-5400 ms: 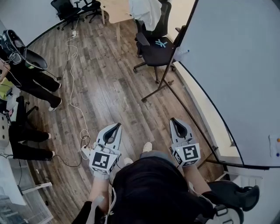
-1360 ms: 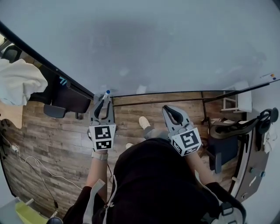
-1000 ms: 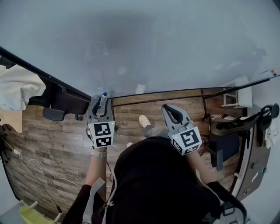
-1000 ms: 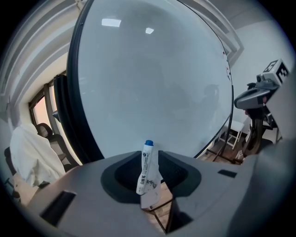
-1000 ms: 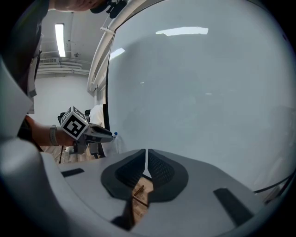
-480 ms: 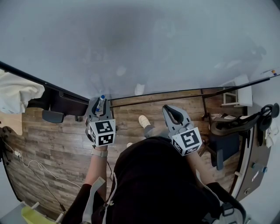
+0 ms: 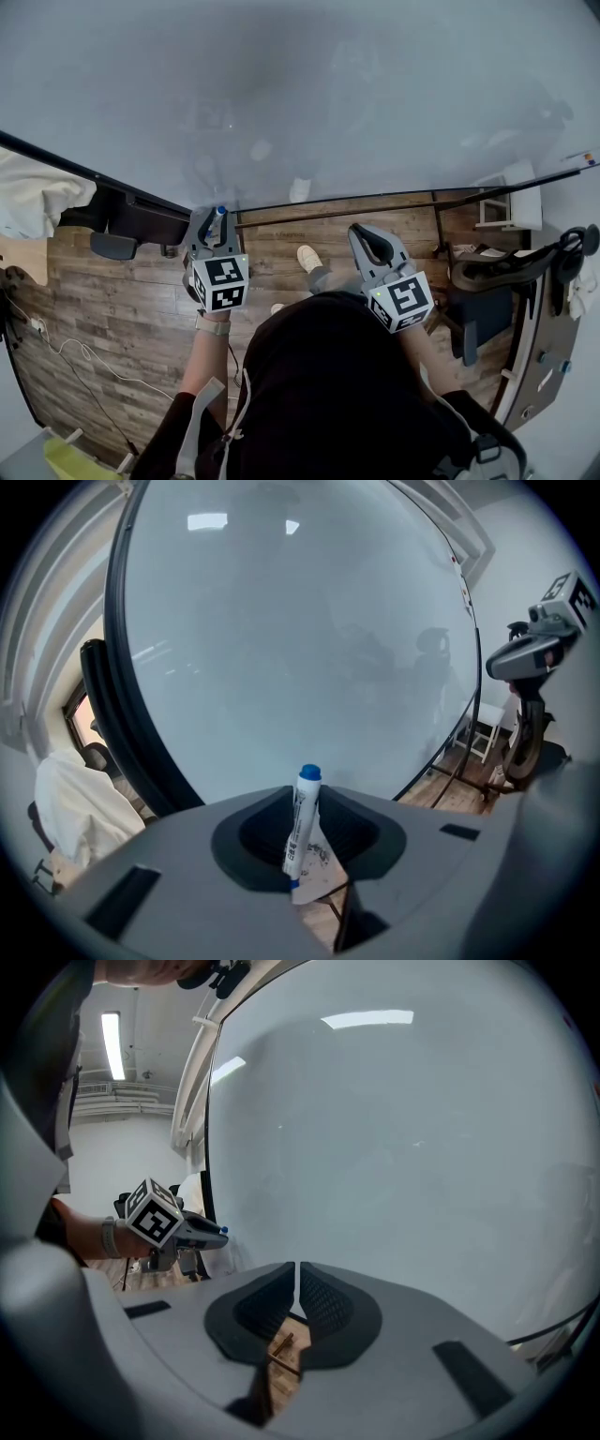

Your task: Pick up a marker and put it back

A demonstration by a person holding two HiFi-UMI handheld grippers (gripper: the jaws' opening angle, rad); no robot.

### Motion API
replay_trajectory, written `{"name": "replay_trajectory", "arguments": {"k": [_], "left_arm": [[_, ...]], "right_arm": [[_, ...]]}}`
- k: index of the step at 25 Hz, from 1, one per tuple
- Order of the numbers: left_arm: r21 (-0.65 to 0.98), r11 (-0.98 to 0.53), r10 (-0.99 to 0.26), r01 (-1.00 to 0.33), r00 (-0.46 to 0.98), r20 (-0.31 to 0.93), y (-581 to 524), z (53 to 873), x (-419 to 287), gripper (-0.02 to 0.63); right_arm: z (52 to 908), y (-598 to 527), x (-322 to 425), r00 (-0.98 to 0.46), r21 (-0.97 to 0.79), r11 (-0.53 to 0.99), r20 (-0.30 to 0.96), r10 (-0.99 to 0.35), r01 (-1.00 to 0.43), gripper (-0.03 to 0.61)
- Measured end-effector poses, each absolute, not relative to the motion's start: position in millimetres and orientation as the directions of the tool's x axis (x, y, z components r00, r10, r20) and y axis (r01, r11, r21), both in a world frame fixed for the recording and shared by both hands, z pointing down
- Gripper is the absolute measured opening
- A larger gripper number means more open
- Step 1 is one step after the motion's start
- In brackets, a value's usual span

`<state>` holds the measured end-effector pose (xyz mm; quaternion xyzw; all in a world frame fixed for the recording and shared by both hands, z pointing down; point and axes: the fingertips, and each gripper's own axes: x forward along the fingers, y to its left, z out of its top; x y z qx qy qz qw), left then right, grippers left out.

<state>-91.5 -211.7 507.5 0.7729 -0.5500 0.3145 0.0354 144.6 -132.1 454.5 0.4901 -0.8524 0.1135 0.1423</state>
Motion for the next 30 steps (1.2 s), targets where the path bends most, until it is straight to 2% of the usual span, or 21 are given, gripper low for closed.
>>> {"name": "replay_trajectory", "arguments": {"k": [11, 30], "left_arm": [[-0.258, -0.37, -0.846, -0.893, 0.209, 0.49, -203.6, 494.3, -99.1, 0.071], [-0.146, -0.276, -0.932, -0.95, 0.228, 0.281, -187.5, 411.9, -132.6, 0.071]], "right_arm": [[451.9, -130.0, 135.0, -0.506, -0.059, 0.52, 0.344, -0.791, -0.852, 0.028], [437.4, -144.1, 57.3, -0.655, -0.058, 0.674, 0.312, -0.688, -0.737, 0.028]]}}
